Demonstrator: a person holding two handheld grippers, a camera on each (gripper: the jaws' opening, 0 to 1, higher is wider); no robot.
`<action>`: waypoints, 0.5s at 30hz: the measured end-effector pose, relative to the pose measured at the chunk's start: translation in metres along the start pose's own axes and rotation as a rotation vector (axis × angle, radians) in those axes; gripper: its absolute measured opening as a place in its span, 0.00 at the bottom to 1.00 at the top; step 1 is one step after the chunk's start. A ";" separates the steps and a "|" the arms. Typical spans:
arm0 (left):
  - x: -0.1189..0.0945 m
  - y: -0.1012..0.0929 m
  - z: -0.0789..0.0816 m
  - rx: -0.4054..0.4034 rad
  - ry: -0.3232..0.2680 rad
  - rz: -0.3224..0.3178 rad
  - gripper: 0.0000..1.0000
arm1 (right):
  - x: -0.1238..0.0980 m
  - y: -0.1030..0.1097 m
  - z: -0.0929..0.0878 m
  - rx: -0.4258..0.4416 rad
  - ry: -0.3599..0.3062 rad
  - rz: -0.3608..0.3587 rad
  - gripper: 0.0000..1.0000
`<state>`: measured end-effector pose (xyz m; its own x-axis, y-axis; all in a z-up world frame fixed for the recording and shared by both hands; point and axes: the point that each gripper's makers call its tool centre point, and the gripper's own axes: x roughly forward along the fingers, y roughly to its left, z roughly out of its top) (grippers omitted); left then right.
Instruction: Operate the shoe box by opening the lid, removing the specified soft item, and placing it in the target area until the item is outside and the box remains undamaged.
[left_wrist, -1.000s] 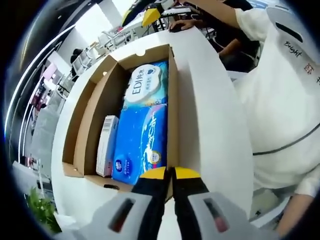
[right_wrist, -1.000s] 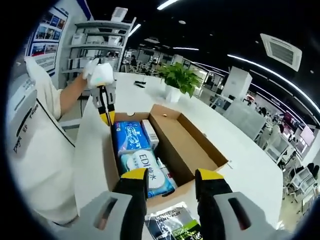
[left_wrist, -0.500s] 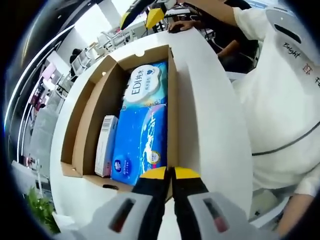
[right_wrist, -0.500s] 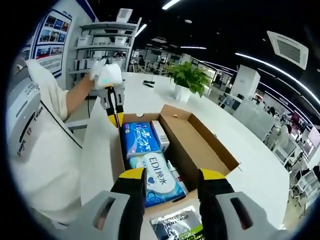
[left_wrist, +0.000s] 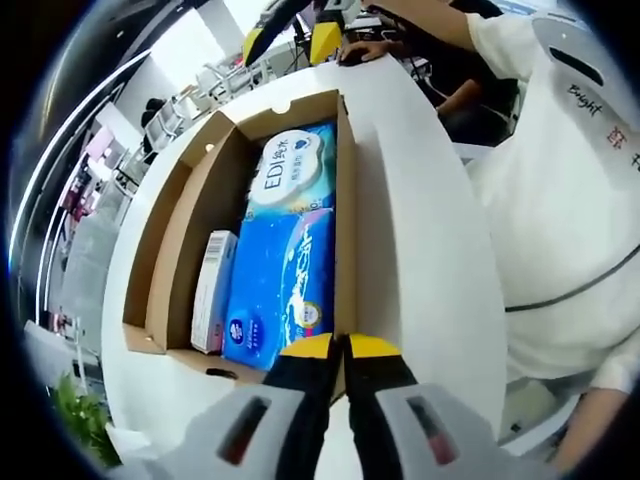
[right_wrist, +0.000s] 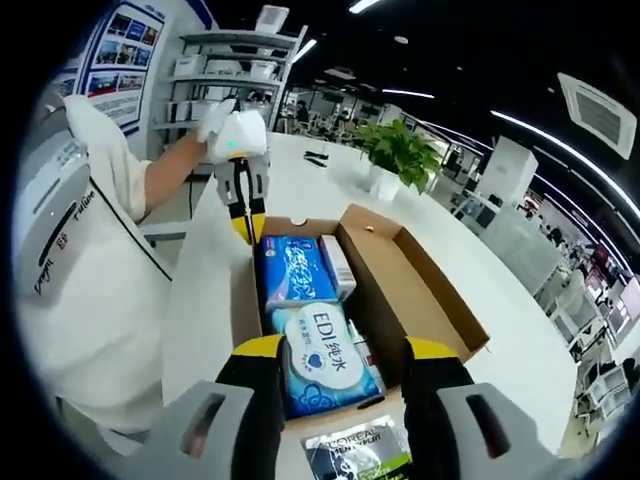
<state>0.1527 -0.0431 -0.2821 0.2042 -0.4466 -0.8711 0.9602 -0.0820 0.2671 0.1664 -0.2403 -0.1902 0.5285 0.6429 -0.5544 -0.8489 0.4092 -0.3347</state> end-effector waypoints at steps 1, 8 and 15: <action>0.000 0.000 0.000 0.000 0.001 0.001 0.03 | 0.000 0.000 0.000 0.000 0.001 0.001 0.46; 0.000 0.000 0.000 0.002 -0.003 0.004 0.03 | 0.006 -0.003 -0.004 0.001 0.024 0.012 0.45; 0.000 0.000 0.000 -0.003 -0.009 0.004 0.03 | 0.013 -0.003 -0.010 -0.023 0.060 0.013 0.45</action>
<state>0.1527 -0.0432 -0.2817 0.2062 -0.4548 -0.8664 0.9599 -0.0776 0.2692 0.1758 -0.2392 -0.2040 0.5162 0.6079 -0.6033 -0.8562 0.3854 -0.3441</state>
